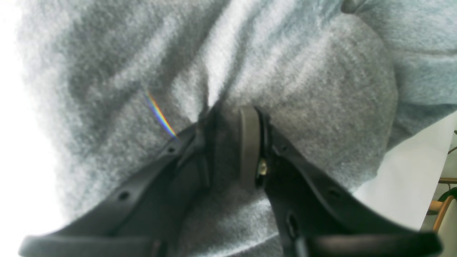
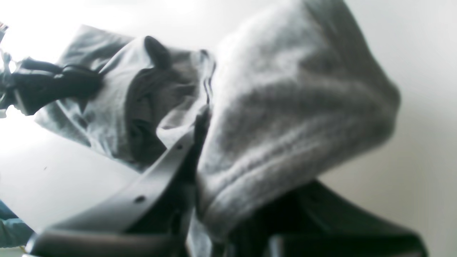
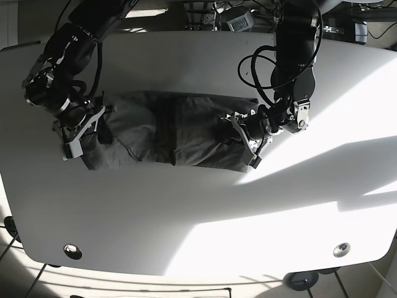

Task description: Fold the T-shirt properly

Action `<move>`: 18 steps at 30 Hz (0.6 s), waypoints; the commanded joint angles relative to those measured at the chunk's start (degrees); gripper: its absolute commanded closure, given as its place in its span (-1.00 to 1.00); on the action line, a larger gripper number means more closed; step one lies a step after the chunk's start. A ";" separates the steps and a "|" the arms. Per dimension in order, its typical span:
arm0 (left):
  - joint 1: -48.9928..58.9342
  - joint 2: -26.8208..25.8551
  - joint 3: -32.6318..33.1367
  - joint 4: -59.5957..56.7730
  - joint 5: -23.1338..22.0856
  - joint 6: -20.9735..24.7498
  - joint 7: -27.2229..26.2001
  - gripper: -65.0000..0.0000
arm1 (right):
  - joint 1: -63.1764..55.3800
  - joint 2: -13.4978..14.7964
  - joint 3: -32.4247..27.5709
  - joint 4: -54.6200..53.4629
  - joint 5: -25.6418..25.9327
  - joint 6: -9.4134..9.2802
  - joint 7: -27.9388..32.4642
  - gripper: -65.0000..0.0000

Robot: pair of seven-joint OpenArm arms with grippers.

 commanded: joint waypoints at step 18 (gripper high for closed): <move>-0.18 -0.06 -0.12 0.72 0.42 0.37 0.19 0.71 | 2.07 -0.75 -37.20 -21.96 1.16 -5.04 27.43 0.58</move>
